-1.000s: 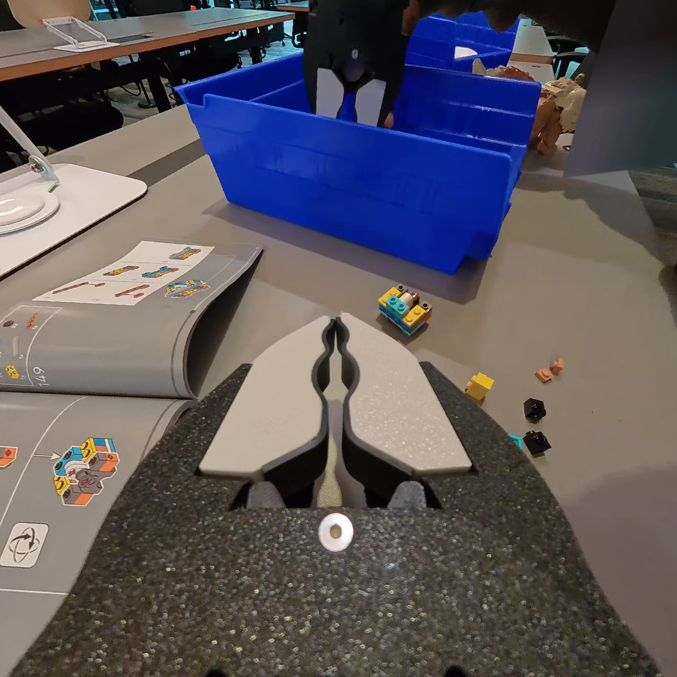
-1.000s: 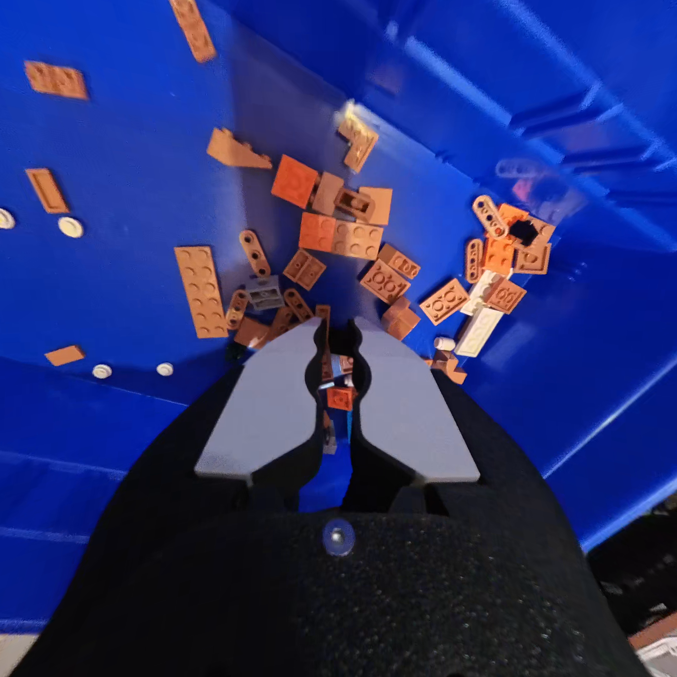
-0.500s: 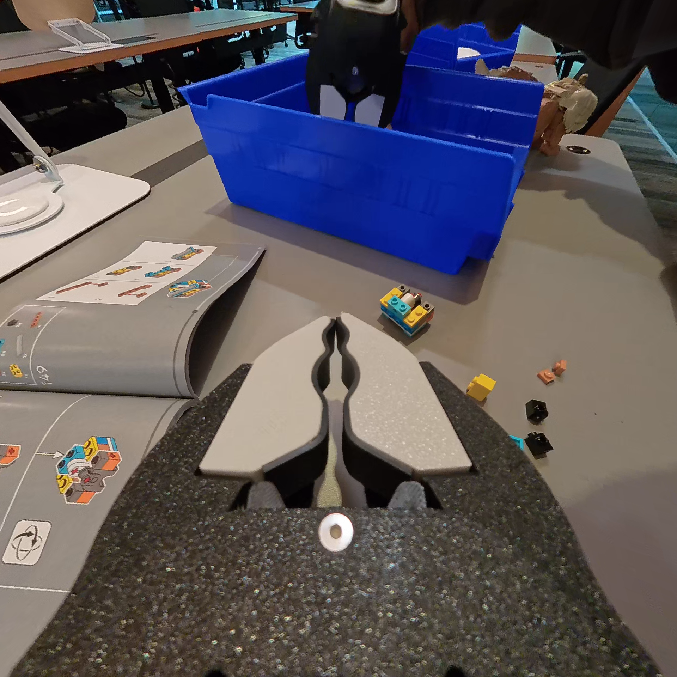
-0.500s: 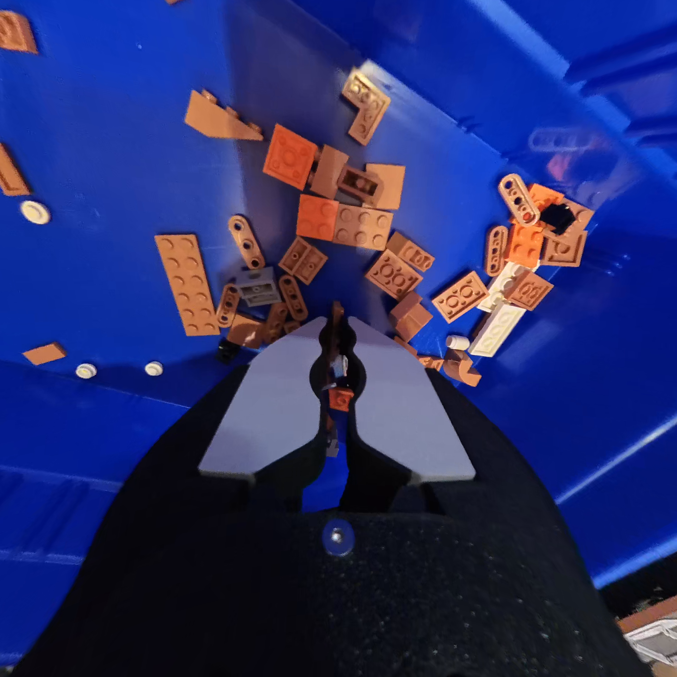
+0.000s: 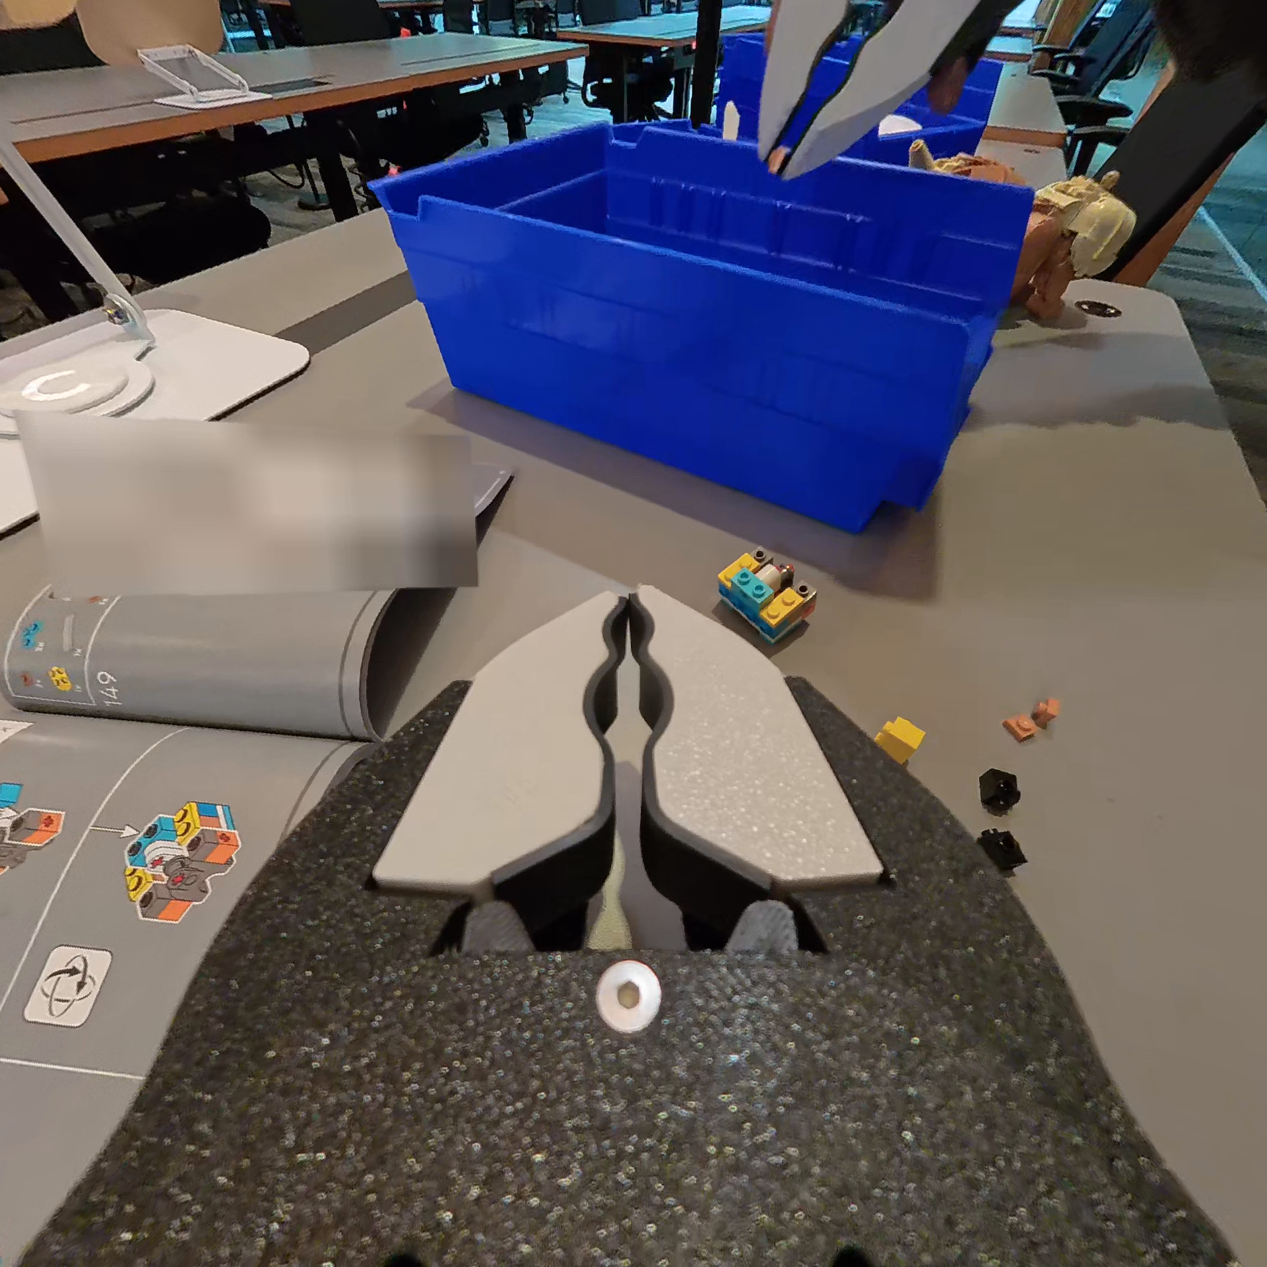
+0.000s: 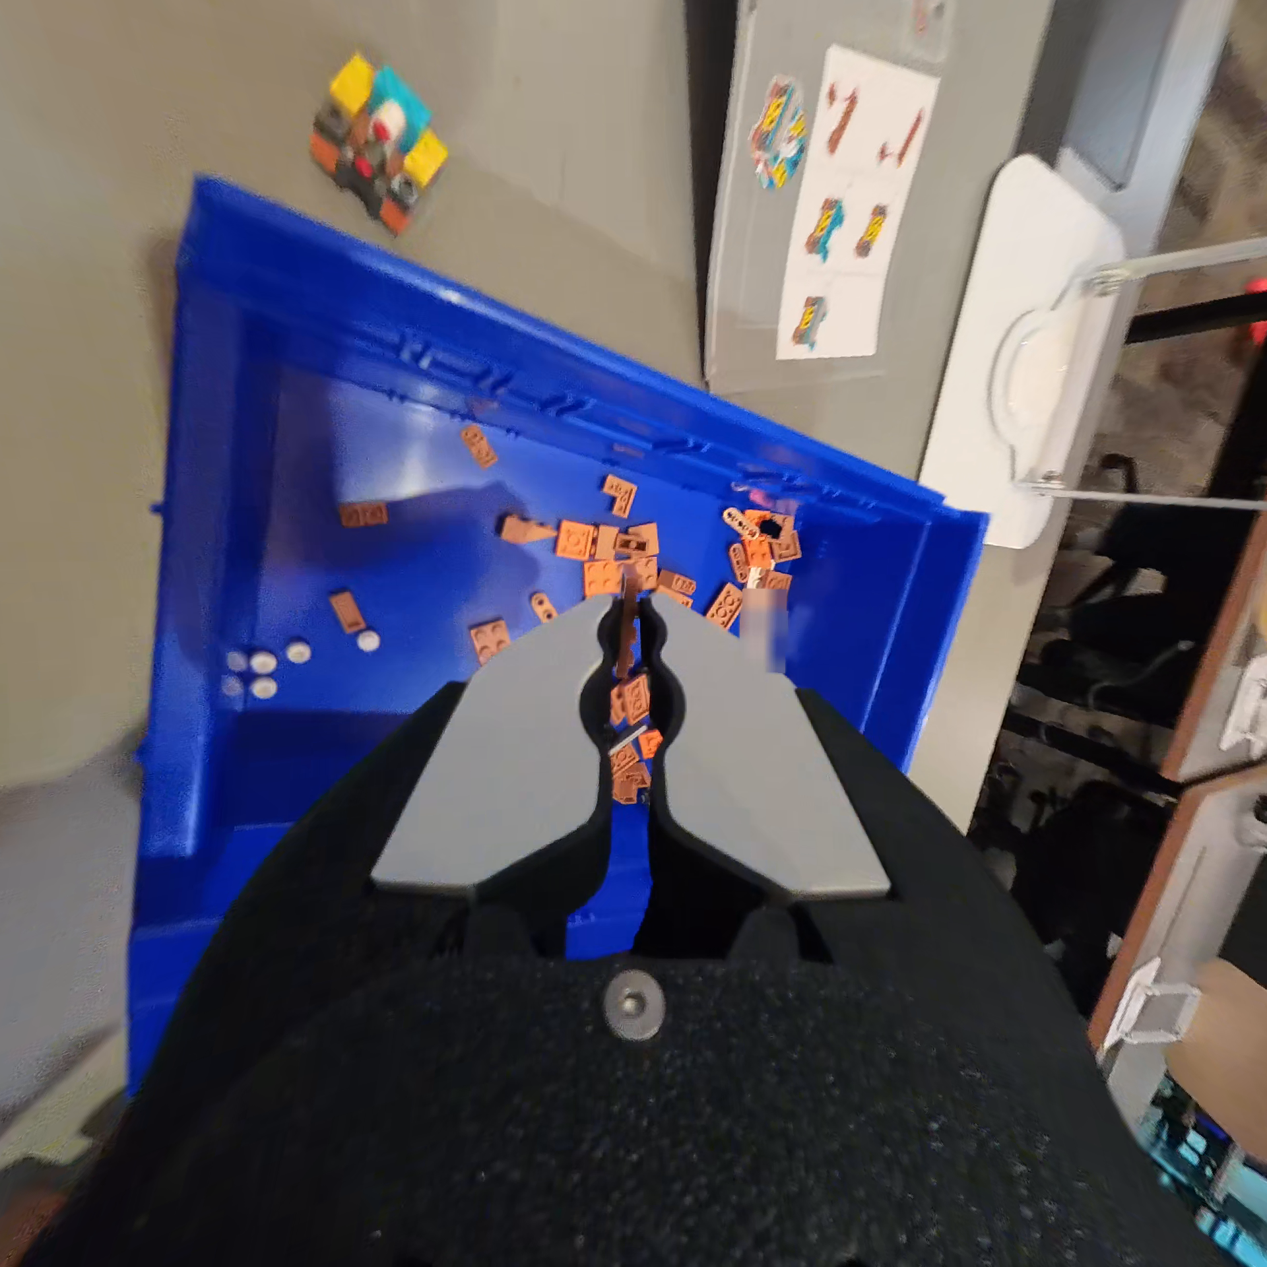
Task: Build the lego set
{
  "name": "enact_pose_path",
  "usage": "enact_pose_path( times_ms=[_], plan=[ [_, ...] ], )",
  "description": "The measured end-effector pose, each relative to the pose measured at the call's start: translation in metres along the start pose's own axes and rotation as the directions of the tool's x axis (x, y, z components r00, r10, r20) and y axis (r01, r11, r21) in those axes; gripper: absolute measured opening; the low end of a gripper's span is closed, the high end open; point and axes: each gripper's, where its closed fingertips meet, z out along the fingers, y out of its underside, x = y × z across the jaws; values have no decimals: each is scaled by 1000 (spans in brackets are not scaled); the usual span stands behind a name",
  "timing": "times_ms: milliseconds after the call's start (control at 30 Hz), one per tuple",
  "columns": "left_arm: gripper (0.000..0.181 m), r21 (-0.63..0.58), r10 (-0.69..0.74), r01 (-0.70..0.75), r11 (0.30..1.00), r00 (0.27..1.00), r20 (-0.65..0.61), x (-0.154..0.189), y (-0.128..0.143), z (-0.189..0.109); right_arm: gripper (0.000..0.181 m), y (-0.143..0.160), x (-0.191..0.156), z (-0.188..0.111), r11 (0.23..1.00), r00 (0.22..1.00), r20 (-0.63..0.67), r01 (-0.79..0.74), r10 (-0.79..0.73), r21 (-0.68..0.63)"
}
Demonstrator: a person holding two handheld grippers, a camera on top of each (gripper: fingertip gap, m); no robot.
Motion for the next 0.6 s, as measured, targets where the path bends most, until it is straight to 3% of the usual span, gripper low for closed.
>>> enact_pose_path(
  times_ms=[133, 333, 467, 600],
  plan=[
    [0, 17, -3, 3, 1000, 1000, 11, -1, -4, -3, 5, -39, 1, -28, 992, 990, -123, -49, 63, 115],
    [0, 26, -5, 6, 1000, 1000, -18, 1, -7, -6, 5, -133, -14, -58, 907, 957, -215, -94, 196, 411],
    [0, 2, 3, -3, 1000, 1000, 0, -4, -4, -9, 5, -186, -40, -44, 870, 944, -218, -118, 248, 479],
    [0, 9, 10, -10, 1000, 1000, 28, -11, -6, -17, 5, -216, -63, -6, 870, 931, -196, -191, 307, 454]
  ],
)
